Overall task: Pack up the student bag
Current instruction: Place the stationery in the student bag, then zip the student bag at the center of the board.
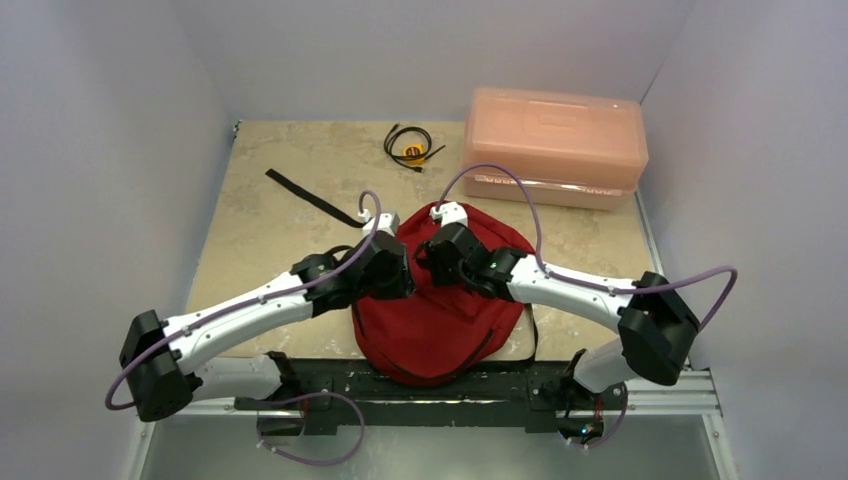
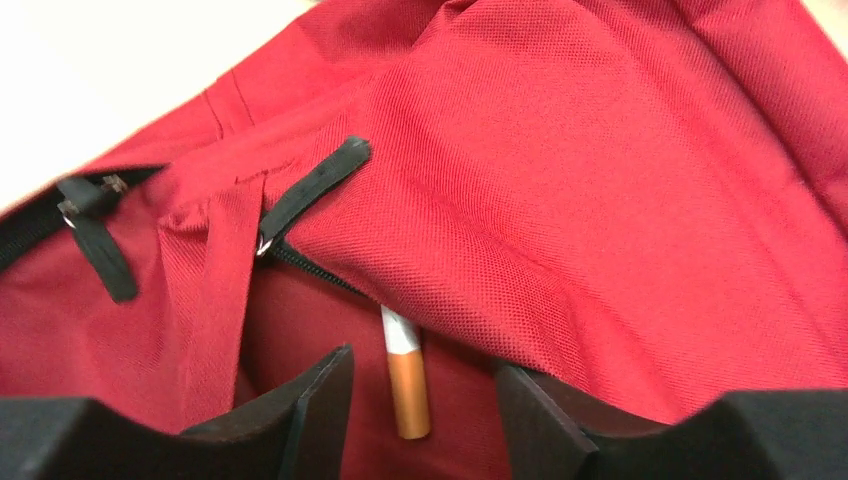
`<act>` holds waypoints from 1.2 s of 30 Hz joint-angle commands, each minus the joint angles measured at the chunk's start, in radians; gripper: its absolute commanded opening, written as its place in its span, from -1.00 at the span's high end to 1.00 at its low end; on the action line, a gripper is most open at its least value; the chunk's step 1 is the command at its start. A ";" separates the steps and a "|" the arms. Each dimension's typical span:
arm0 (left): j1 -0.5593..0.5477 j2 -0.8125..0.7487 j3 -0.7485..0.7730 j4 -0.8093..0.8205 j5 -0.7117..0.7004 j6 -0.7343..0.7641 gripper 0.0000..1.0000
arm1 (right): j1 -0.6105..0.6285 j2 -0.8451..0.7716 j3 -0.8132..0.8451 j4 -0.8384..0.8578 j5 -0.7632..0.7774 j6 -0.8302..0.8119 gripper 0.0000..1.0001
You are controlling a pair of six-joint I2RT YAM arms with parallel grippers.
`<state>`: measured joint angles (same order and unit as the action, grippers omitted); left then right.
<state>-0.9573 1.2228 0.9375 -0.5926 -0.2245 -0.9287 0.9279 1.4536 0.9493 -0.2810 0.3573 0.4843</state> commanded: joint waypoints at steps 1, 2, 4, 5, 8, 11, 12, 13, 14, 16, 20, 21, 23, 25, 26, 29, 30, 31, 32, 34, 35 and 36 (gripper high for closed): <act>0.003 -0.140 -0.042 0.001 -0.061 0.023 0.19 | 0.011 -0.055 0.082 -0.061 0.016 -0.124 -0.30; 0.013 -0.166 -0.052 0.001 -0.063 0.024 0.18 | 0.011 -0.074 0.097 -0.090 -0.084 -0.116 -0.39; 0.052 -0.211 -0.068 -0.006 -0.044 0.024 0.11 | 0.011 -0.100 0.140 -0.156 -0.251 -0.085 -0.40; 0.086 -0.229 -0.075 -0.003 -0.017 0.025 0.07 | 0.011 -0.118 0.148 -0.172 -0.330 -0.075 -0.40; 0.201 -0.277 -0.125 0.041 0.092 0.024 0.01 | 0.011 -0.179 0.145 -0.121 -0.480 0.056 -0.39; 0.261 -0.328 -0.184 0.098 0.127 -0.007 -0.08 | 0.003 -0.191 0.118 0.017 -0.412 0.206 -0.32; 0.273 -0.345 -0.206 0.122 0.137 -0.023 -0.12 | -0.004 -0.168 0.123 0.048 -0.368 0.206 -0.32; 0.280 -0.358 -0.222 0.145 0.148 -0.039 -0.15 | -0.013 -0.133 0.141 0.053 -0.319 0.345 -0.35; 0.285 -0.367 -0.234 0.160 0.159 -0.053 -0.17 | -0.018 -0.094 0.179 0.049 -0.273 0.372 -0.33; 0.288 -0.374 -0.238 0.165 0.181 -0.068 -0.19 | -0.029 -0.002 0.254 -0.001 -0.198 0.408 -0.31; 0.288 -0.373 -0.239 0.152 0.219 -0.079 -0.22 | -0.057 0.104 0.324 -0.067 -0.146 0.484 -0.22; 0.288 -0.378 -0.245 0.150 0.219 -0.080 -0.23 | -0.058 0.120 0.334 -0.083 -0.130 0.511 -0.21; 0.288 -0.396 -0.256 0.141 0.204 -0.081 -0.24 | -0.058 0.157 0.372 -0.160 -0.060 0.559 -0.22; 0.288 -0.421 -0.259 0.123 0.182 -0.076 -0.25 | -0.056 0.194 0.410 -0.228 -0.017 0.581 -0.24; 0.287 -0.437 -0.257 0.109 0.164 -0.074 -0.25 | -0.052 0.211 0.426 -0.247 -0.003 0.583 -0.26; 0.288 -0.490 -0.263 0.078 0.108 -0.065 -0.27 | -0.029 0.263 0.475 -0.294 0.065 0.574 -0.30; 0.288 -0.507 -0.266 0.073 0.094 -0.062 -0.28 | -0.018 0.284 0.495 -0.319 0.109 0.578 -0.30; 0.288 -0.522 -0.269 0.069 0.082 -0.061 -0.28 | -0.004 0.301 0.511 -0.333 0.153 0.582 -0.30; 0.287 -0.533 -0.272 0.065 0.074 -0.057 -0.29 | 0.007 0.321 0.521 -0.341 0.188 0.583 -0.29; 0.288 -0.545 -0.270 0.057 0.066 -0.052 -0.29 | 0.014 0.368 0.554 -0.365 0.214 0.587 -0.19; 0.288 -0.548 -0.269 0.052 0.064 -0.048 -0.29 | 0.018 0.406 0.579 -0.394 0.241 0.595 -0.16; 0.288 -0.551 -0.267 0.047 0.062 -0.046 -0.29 | 0.023 0.435 0.603 -0.433 0.269 0.607 -0.15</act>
<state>-0.6743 0.6868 0.6727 -0.5285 -0.1165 -0.9916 0.9287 1.8050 1.4612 -0.5835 0.4591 1.0401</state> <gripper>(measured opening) 0.643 0.592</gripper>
